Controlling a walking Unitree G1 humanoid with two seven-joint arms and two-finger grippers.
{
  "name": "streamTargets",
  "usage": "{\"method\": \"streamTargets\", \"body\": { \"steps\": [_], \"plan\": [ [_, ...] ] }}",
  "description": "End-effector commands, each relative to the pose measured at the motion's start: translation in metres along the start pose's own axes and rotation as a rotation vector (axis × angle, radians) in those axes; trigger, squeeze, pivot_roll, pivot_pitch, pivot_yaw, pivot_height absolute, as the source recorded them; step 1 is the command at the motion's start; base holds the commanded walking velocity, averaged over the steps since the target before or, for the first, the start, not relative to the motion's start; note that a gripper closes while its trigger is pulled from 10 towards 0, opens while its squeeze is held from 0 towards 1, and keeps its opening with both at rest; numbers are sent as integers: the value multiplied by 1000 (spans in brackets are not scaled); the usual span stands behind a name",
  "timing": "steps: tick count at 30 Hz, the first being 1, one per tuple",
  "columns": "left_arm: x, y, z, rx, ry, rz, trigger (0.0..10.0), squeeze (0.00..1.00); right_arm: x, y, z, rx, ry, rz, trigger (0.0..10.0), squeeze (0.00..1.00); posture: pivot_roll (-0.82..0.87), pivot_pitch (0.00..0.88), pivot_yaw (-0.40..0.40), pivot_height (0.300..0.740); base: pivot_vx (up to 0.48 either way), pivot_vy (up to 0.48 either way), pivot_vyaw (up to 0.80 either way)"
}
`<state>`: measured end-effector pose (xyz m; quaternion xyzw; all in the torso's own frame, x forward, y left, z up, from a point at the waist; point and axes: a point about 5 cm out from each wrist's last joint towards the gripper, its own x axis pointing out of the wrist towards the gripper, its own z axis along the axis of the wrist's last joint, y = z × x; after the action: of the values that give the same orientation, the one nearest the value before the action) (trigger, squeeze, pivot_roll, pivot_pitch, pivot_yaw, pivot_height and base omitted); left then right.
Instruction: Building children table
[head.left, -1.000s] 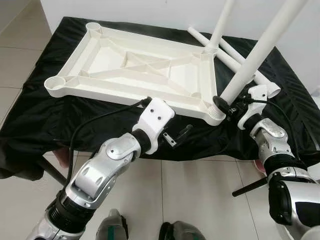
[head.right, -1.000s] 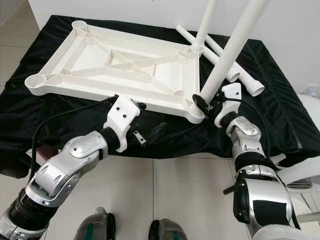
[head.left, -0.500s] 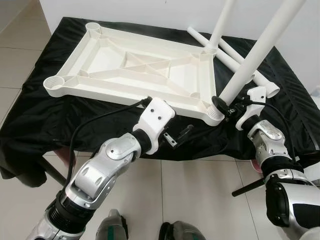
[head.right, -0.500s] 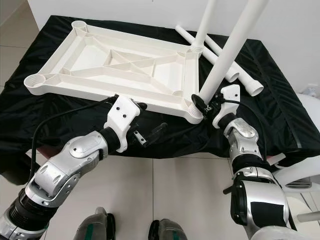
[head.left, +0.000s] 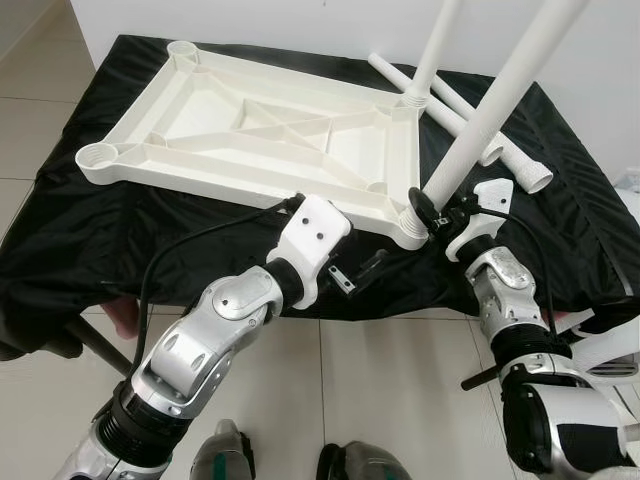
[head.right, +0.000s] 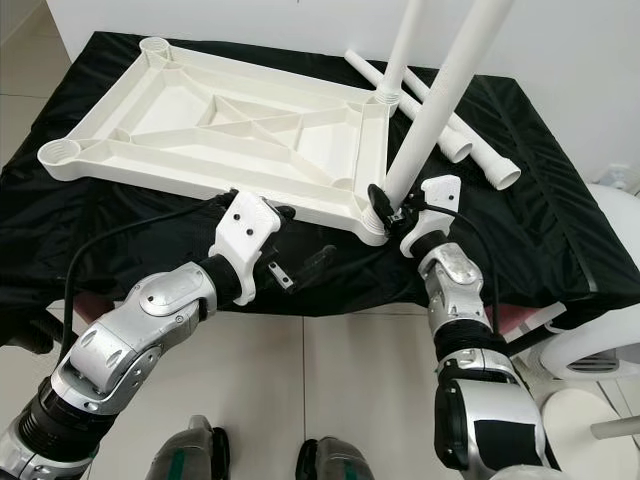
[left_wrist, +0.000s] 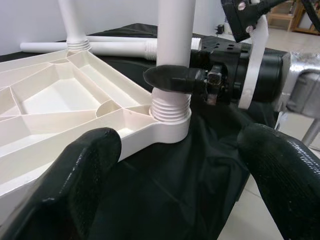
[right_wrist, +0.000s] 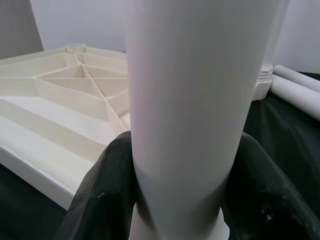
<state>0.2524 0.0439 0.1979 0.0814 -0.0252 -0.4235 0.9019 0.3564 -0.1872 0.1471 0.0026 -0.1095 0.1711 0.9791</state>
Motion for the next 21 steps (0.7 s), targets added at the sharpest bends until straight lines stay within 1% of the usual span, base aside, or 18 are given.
{"method": "streamTargets", "body": {
  "steps": [1, 7, 9, 12, 16, 21],
  "plan": [
    [0, -6, 1, 4, 1, -85, 10000, 0, 0, 5, -4, 16, 13, -9, 10000, 0, 91, 79, -81, 740, 0, 0, 0],
    [1, -6, 1, 3, 0, -86, 10000, 0, 6, 32, 2, 58, -43, -98, 10000, 0, 91, 79, -79, 740, 0, 0, 0],
    [1, -6, 1, 3, 0, -86, 10000, 0, 7, 34, 2, 65, -47, -105, 10000, 0, 91, 79, -79, 740, 0, 0, 0],
    [1, -7, 1, 1, -1, -89, 10000, 0, 6, 43, 3, 86, -53, -136, 10000, 0, 89, 79, -78, 740, 0, 0, 0],
    [1, -7, 1, 1, -1, -92, 10000, 0, 6, 43, 3, 91, -46, -162, 10000, 0, 87, 75, -74, 740, 0, 0, 0],
    [1, -8, 1, 3, 0, -98, 10000, 0, 3, 35, 5, 88, -30, -220, 10000, 0, 86, 70, -72, 740, 0, 0, 0]
  ]
}}
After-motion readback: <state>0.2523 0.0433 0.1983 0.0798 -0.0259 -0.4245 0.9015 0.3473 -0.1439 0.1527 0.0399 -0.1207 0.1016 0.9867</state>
